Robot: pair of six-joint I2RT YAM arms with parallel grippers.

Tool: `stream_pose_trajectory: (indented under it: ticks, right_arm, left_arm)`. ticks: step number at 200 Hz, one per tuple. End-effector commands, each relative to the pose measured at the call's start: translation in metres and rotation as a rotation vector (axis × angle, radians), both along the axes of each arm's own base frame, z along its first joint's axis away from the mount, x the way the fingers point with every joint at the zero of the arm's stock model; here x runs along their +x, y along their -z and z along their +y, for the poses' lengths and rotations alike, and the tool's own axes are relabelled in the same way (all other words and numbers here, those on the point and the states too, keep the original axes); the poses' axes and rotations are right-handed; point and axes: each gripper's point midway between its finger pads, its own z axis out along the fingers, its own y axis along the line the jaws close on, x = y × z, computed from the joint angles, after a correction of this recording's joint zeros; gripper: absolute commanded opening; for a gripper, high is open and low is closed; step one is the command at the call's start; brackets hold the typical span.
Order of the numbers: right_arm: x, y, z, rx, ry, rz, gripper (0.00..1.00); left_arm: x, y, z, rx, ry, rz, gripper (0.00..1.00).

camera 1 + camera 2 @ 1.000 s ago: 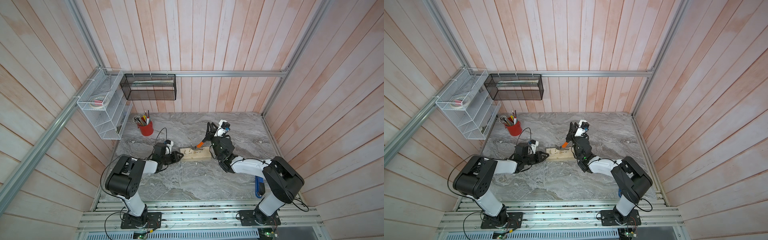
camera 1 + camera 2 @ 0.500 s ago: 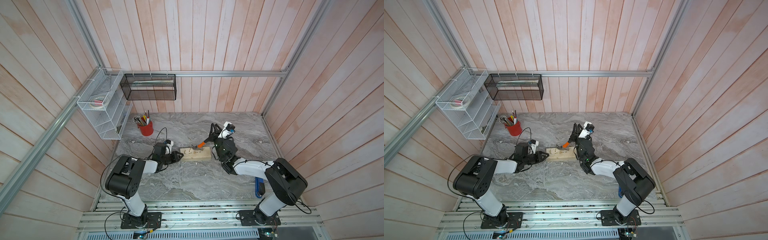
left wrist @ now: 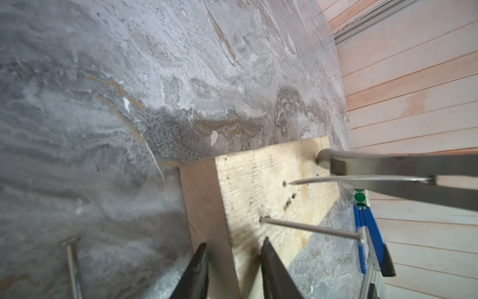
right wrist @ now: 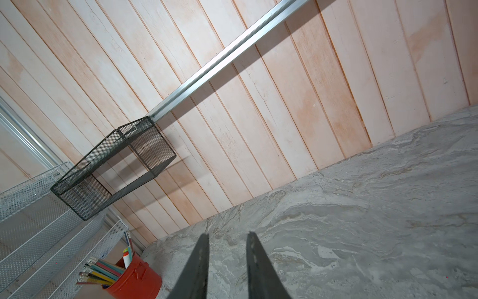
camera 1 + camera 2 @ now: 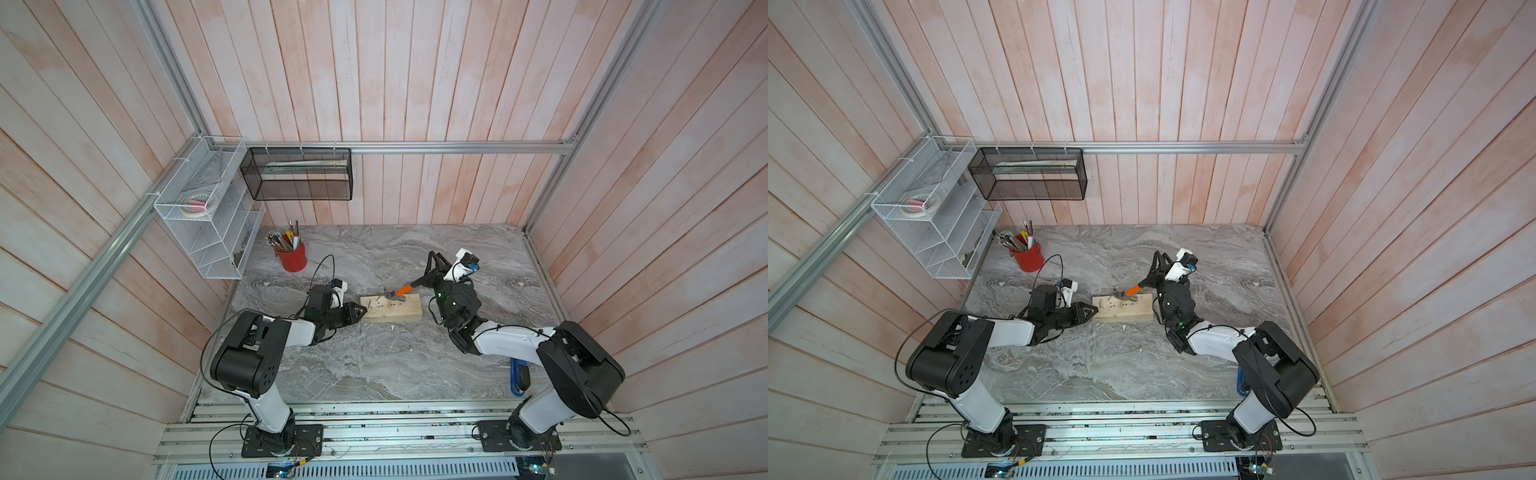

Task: Use a claw hammer to pull out a nail
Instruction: Remove the nail from the mounting plate, then pick up the nail with the hammer.

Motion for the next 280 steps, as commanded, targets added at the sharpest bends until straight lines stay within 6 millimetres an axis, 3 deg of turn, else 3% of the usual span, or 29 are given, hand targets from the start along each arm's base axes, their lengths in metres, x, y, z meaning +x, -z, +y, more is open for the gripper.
stream_pose_trajectory:
  ticks: [1, 45, 71, 128, 155, 238, 253, 280]
  right_arm:
    - [-0.001, -0.004, -0.004, -0.018, -0.002, 0.011, 0.0]
    - [0.003, -0.058, 0.008, -0.066, -0.039, -0.046, 0.0]
    - [0.006, -0.084, 0.019, -0.106, -0.077, -0.046, 0.0]
    - [0.004, -0.096, 0.036, -0.17, -0.161, 0.015, 0.0]
    - [-0.001, -0.098, 0.04, -0.175, -0.193, 0.02, 0.0]
    - [-0.014, -0.099, 0.044, -0.167, -0.265, 0.029, 0.0]
    - [-0.016, -0.1, 0.045, -0.167, -0.278, 0.028, 0.0]
    - [-0.017, -0.098, 0.047, -0.169, -0.288, 0.031, 0.0]
  left_arm:
    - [-0.007, -0.001, 0.003, 0.033, 0.005, -0.006, 0.35]
    - [-0.011, -0.047, 0.003, 0.001, 0.024, -0.191, 0.35]
    - [-0.02, -0.07, -0.007, -0.019, 0.09, -0.301, 0.35]
    - [-0.049, -0.104, -0.055, 0.024, 0.312, -0.536, 0.4]
    - [-0.051, -0.102, -0.071, 0.062, 0.368, -0.571, 0.42]
    - [-0.045, -0.077, -0.086, 0.138, 0.432, -0.583, 0.42]
    - [-0.046, -0.077, -0.087, 0.132, 0.437, -0.592, 0.36]
    - [-0.045, -0.077, -0.087, 0.128, 0.433, -0.596, 0.19]
